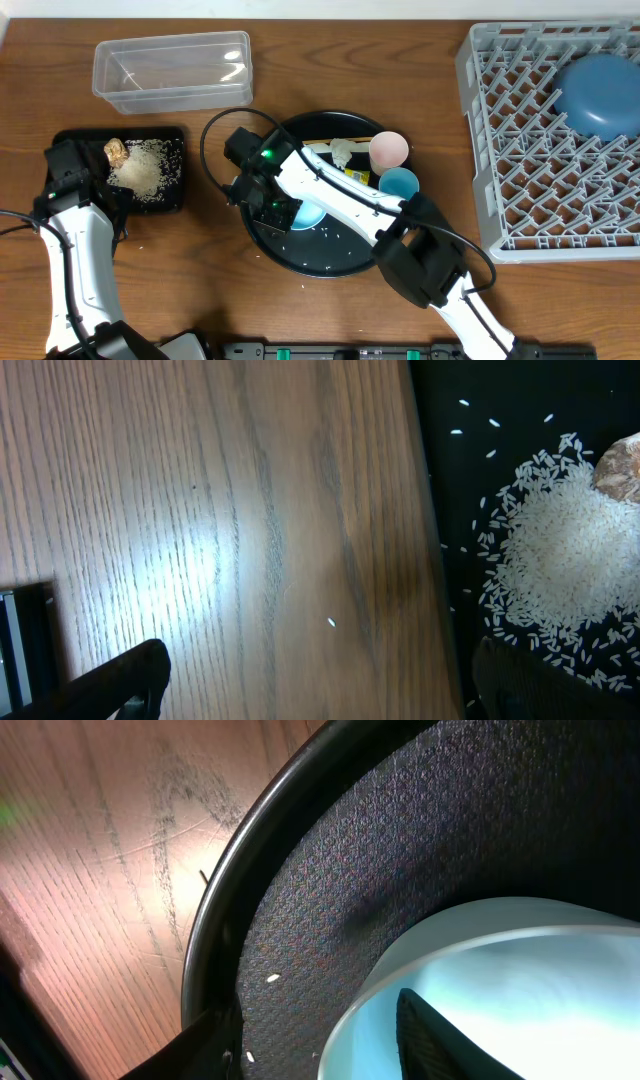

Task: Sort waste into correct bins and load items into the dishwasher rack
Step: 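Grasp the light-blue bowl rim with the right gripper and lift it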

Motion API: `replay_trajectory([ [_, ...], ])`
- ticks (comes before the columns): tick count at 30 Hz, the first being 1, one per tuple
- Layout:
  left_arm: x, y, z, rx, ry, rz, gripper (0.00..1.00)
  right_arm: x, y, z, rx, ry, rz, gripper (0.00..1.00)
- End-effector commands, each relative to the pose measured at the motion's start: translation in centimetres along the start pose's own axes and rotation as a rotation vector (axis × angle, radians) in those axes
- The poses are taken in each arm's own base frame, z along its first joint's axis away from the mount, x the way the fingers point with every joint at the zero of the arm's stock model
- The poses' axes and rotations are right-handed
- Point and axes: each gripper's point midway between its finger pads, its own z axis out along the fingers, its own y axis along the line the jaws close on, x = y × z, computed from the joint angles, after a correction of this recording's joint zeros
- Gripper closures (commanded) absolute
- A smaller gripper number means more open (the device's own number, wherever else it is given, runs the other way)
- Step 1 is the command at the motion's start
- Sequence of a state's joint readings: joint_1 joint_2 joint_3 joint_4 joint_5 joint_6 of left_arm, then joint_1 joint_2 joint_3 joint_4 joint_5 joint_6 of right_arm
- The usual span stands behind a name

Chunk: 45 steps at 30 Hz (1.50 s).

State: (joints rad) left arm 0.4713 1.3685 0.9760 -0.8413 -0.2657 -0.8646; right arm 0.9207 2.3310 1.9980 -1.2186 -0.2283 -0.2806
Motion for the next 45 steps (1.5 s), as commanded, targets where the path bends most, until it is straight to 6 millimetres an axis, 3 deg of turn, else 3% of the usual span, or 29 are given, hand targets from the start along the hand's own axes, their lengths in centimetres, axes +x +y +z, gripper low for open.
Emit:
replay_trajectory([
  [1, -0.5, 0.2, -0.1, -0.011, -0.013, -0.014, 0.02, 0.2, 0.4, 0.8, -0.013, 0.014, 0.006, 0.54],
  [9, -0.5, 0.2, -0.1, -0.011, -0.013, -0.014, 0.02, 0.6, 0.1, 2.6, -0.012, 0.013, 0.017, 0.54],
  [15, -0.5, 0.2, -0.1, -0.011, -0.013, -0.014, 0.02, 0.8, 0.0, 2.8, -0.012, 0.019, 0.02, 0.63],
  [21, -0.5, 0.2, -0.1, -0.011, -0.013, -0.014, 0.02, 0.7, -0.3, 2.3, -0.008, 0.014, 0.044, 0.79],
  [26, -0.5, 0.2, -0.1, -0.011, -0.013, -0.014, 0.02, 0.6, -0.8, 1.8, 0.013, 0.006, 0.059, 0.85],
  [29, -0.5, 0.2, -0.1, -0.011, -0.013, -0.014, 0.02, 0.6, -1.0, 1.2, 0.014, 0.003, 0.079, 0.99],
  [36, -0.5, 0.2, -0.1, -0.011, -0.013, -0.014, 0.02, -0.6, -0.6, -2.6, 0.006, -0.07, 0.109, 0.99],
  [40, -0.5, 0.2, -0.1, -0.011, -0.013, -0.014, 0.02, -1.2, -0.1, -6.2, -0.002, -0.145, 0.113, 0.99],
  [45, -0.5, 0.2, -0.1, -0.011, -0.013, -0.014, 0.02, -1.0, -1.1, -11.9, 0.023, -0.268, 0.176, 0.99],
])
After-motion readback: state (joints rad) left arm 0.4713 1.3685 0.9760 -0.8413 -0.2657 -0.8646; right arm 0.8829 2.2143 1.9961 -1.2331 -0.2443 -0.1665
